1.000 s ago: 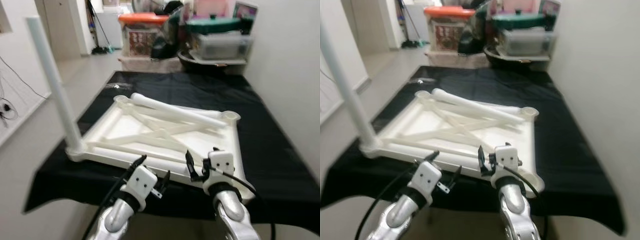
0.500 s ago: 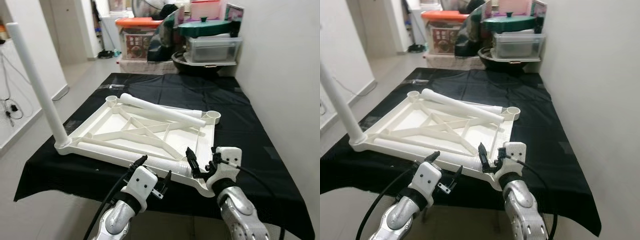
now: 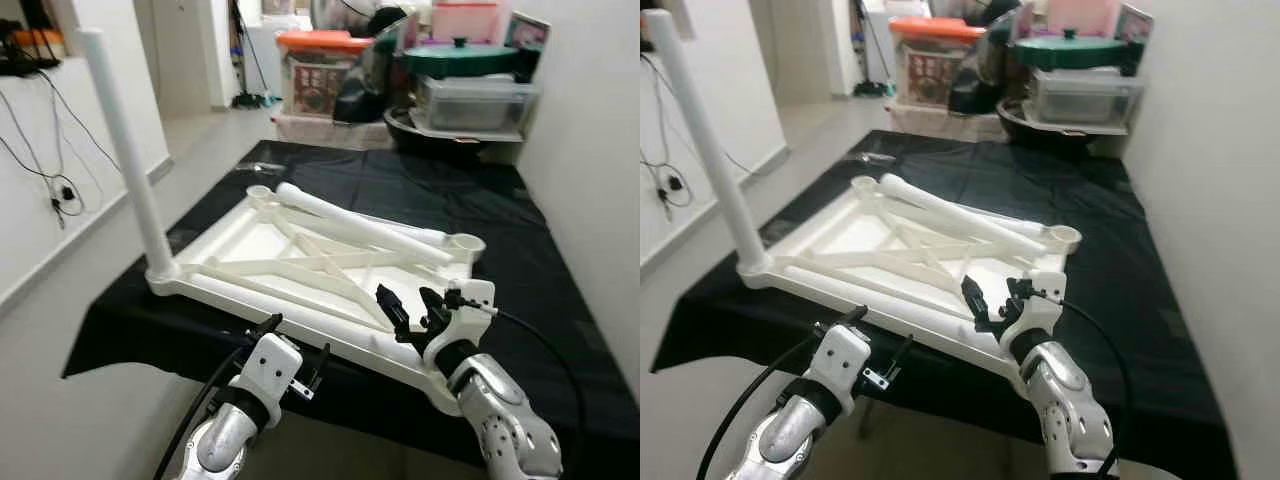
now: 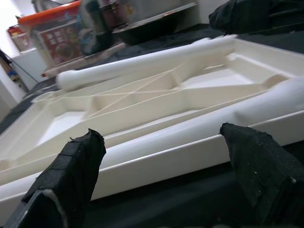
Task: Building children table
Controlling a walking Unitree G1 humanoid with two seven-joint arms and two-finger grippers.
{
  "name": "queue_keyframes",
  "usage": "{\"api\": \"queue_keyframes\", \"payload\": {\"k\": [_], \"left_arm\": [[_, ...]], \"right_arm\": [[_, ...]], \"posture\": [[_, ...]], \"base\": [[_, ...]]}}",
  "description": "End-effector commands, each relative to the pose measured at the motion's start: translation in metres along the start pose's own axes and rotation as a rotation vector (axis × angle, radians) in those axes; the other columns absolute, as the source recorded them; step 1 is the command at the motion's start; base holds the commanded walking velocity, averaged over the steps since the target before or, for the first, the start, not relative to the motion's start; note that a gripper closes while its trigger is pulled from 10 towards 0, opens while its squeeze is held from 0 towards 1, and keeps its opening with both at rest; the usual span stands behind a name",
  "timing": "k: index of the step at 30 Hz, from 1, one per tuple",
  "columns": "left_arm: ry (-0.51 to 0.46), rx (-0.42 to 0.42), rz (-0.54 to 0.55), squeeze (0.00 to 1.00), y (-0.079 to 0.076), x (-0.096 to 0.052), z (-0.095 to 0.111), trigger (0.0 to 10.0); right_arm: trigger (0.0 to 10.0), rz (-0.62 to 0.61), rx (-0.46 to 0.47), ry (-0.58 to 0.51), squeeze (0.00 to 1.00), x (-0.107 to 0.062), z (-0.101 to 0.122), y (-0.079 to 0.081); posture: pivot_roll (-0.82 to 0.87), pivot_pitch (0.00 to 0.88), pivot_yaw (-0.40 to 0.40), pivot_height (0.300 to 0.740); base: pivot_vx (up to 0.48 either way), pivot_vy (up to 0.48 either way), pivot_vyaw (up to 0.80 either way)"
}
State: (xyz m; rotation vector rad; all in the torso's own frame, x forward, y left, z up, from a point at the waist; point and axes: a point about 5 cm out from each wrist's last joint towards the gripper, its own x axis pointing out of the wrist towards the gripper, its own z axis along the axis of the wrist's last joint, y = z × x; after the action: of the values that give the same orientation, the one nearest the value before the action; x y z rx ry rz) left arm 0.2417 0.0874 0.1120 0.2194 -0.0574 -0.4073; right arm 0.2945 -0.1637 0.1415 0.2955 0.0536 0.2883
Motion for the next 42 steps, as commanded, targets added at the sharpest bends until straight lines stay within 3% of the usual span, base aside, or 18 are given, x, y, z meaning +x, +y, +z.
{"api": "queue_keyframes", "payload": {"k": [1,7,10,13,15,16,18,19,21,23,26,28,33,42], "left_arm": [[0.020,-0.004,0.000,0.00,0.001,-0.002,-0.003,10.0],[0.020,-0.009,-0.001,0.00,0.000,-0.003,-0.002,10.0],[0.021,-0.017,-0.002,0.00,0.000,-0.003,-0.001,10.0],[0.021,-0.019,-0.003,0.00,0.000,-0.003,-0.001,10.0],[0.022,-0.021,-0.004,0.00,0.000,-0.004,-0.001,10.0],[0.023,-0.024,-0.007,0.00,0.000,-0.004,-0.001,10.0],[0.023,-0.024,-0.007,0.00,0.000,-0.004,-0.001,10.0],[0.022,-0.025,-0.009,0.00,0.000,-0.005,0.000,10.0],[0.022,-0.025,-0.009,0.00,0.000,-0.005,0.000,10.0],[0.016,-0.010,-0.015,0.00,-0.001,-0.006,0.001,10.0],[0.013,-0.004,-0.020,0.00,-0.001,-0.007,0.002,10.0],[0.011,-0.003,-0.025,0.00,-0.002,-0.007,0.002,10.0],[0.010,-0.007,-0.024,0.00,-0.003,-0.006,0.002,10.0],[0.012,-0.010,-0.022,0.00,-0.004,-0.006,0.003,10.0]], "right_arm": [[10.0,0.007,0.028,0.015,0.00,0.001,0.000,-0.001],[10.0,0.043,0.044,0.044,0.00,0.003,0.010,-0.012],[10.0,0.059,0.137,0.067,0.00,0.000,0.027,-0.033],[10.0,0.071,0.138,0.080,0.00,-0.002,0.031,-0.038],[10.0,0.098,0.127,0.121,0.00,-0.006,0.031,-0.042],[10.0,0.199,0.167,0.228,0.00,-0.021,0.030,-0.049],[10.0,0.199,0.167,0.228,0.00,-0.021,0.030,-0.049],[10.0,0.257,0.253,0.292,0.00,-0.030,0.029,-0.052],[10.0,0.257,0.253,0.292,0.00,-0.030,0.029,-0.052],[10.0,0.276,0.327,0.344,0.00,-0.035,0.027,-0.055],[10.0,0.272,0.359,0.373,0.00,-0.038,0.026,-0.058],[10.0,0.234,0.390,0.447,0.00,-0.042,0.019,-0.066],[10.0,0.168,0.382,0.528,0.00,-0.046,0.012,-0.078],[10.0,0.205,0.416,0.531,0.00,-0.053,0.027,-0.085]], "posture": [[0.04,0.015,-0.057,0.740],[0.04,0.020,-0.056,0.740],[0.04,0.028,-0.056,0.740],[0.04,0.028,-0.055,0.740],[0.03,0.031,-0.052,0.740],[0.03,0.036,-0.051,0.740],[0.03,0.036,-0.051,0.740],[0.03,0.036,-0.054,0.740],[0.03,0.036,-0.054,0.740],[0.03,0.038,-0.057,0.740],[0.03,0.038,-0.057,0.740],[0.02,0.038,-0.059,0.740],[0.02,0.043,-0.061,0.740],[0.02,0.046,-0.068,0.740]], "base": [[0.000,0.000,0.00],[0.000,0.000,0.00],[0.000,0.000,0.00],[0.000,0.000,0.00],[0.000,0.000,0.00],[0.000,0.000,0.00],[0.000,0.000,0.00],[0.000,0.000,0.00],[0.000,0.000,0.00],[0.000,0.000,0.00],[0.000,0.000,0.00],[0.000,0.000,0.00],[0.000,0.000,0.00],[0.000,0.000,0.00]]}}
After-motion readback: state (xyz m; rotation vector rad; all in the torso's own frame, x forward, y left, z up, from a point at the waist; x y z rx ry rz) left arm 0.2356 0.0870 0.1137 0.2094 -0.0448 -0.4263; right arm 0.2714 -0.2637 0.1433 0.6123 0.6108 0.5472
